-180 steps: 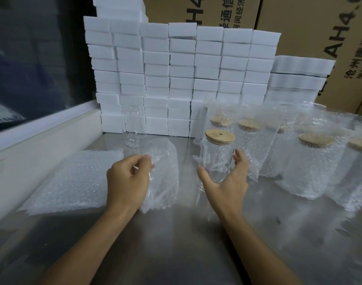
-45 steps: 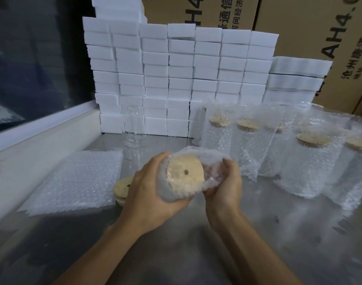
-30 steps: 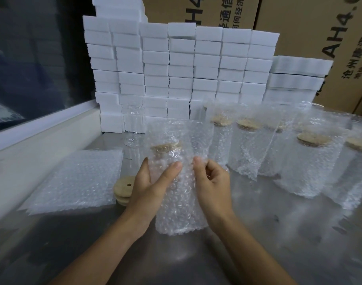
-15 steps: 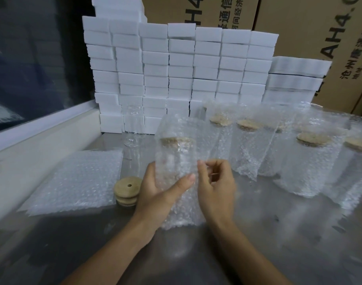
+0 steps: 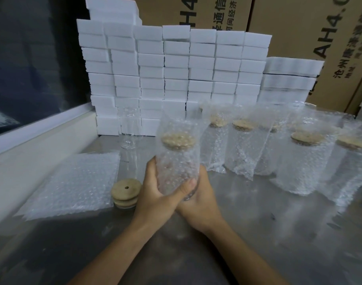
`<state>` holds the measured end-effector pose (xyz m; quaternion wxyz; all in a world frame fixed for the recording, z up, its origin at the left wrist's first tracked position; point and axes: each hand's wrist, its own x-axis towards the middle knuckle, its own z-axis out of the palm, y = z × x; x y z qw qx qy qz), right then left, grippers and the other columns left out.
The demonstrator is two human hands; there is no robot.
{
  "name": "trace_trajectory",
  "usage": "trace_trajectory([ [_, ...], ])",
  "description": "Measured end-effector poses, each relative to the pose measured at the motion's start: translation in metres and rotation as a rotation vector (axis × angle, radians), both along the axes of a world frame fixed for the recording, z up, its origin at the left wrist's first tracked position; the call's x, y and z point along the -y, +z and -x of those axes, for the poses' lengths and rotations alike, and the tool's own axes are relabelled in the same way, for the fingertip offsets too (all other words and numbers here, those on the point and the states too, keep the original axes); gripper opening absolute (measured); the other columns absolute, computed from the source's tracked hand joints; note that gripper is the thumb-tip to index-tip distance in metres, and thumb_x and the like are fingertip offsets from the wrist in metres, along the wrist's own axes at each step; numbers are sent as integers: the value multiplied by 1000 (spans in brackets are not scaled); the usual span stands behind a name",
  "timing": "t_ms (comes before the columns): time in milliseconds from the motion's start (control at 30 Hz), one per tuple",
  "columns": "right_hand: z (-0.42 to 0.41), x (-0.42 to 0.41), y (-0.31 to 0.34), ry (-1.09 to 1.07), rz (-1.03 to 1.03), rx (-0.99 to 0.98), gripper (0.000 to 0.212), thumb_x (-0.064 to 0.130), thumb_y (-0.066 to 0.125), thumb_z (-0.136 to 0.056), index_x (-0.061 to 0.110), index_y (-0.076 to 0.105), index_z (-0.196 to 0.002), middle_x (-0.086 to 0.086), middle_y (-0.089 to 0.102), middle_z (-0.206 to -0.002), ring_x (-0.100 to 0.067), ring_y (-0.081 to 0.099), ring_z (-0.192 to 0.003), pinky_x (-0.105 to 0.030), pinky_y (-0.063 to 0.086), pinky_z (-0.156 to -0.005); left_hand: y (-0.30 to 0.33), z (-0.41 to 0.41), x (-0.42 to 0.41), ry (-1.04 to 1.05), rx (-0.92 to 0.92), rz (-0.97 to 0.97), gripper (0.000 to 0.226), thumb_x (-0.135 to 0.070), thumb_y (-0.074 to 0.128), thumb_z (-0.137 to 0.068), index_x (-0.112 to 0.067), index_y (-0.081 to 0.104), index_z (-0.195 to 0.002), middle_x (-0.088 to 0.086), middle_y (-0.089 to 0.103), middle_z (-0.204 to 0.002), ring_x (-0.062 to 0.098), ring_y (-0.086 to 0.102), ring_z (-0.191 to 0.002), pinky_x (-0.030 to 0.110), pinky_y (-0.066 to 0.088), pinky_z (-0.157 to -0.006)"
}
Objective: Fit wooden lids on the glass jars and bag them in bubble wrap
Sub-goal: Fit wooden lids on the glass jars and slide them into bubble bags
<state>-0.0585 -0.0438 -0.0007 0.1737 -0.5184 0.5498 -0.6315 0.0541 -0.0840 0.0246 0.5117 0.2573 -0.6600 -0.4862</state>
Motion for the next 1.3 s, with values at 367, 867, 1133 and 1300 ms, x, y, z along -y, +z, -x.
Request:
trace_trajectory([
  [367,101,-24,8,-984,-380,3,93,43,88,-69,16,38,-143,-17,46,-144,-40,44,-133,-56,34,-108,-3,-9,4,200,195,566,34,-32,67,-82,-25,57,-114,-16,59,-94,14,61,-77,33,54,-59],
  [867,138,-31,5,-1167,-233,139,79,27,83,-81,17,42,-147,-16,40,-145,-39,42,-134,-56,36,-112,7,-23,17,321,283,772,16,-27,56,-85,-14,65,-85,-9,61,-73,12,58,-63,39,52,-57],
  [1133,132,-32,9,-1125,-165,114,88,63,70,-81,19,37,-149,-11,44,-147,-34,42,-136,-57,34,-110,9,-28,21,374,382,790,5,-14,62,-80,-16,64,-75,-11,61,-71,8,55,-65,34,46,-67],
  [1300,133,-30,12,-1154,-187,110,80,70,61,-84,20,40,-143,-11,48,-141,-36,48,-129,-58,37,-108,9,-28,21,381,392,760,4,-14,63,-79,-15,66,-76,-10,62,-72,12,58,-65,33,45,-68],
])
